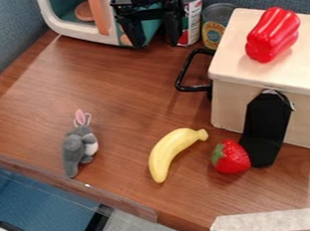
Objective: Take the red pepper and put it on the uper left of the table
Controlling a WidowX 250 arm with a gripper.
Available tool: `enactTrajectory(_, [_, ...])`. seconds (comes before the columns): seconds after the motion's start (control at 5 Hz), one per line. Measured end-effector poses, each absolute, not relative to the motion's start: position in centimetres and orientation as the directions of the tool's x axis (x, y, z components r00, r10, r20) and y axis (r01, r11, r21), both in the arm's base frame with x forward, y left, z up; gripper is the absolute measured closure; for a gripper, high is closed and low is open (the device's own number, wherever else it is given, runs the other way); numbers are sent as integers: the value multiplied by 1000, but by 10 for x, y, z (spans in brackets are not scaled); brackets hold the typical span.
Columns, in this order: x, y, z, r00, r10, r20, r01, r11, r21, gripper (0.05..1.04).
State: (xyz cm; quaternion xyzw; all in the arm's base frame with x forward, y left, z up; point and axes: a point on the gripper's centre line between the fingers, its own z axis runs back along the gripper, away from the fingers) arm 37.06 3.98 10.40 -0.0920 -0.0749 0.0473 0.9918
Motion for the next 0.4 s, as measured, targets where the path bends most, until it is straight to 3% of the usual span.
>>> enactTrajectory(0.2, [370, 39, 93, 988, 111, 105, -89, 976, -198, 83])
enactTrajectory(0.4, [369, 33, 98, 990, 122, 74, -102, 966, -237, 83])
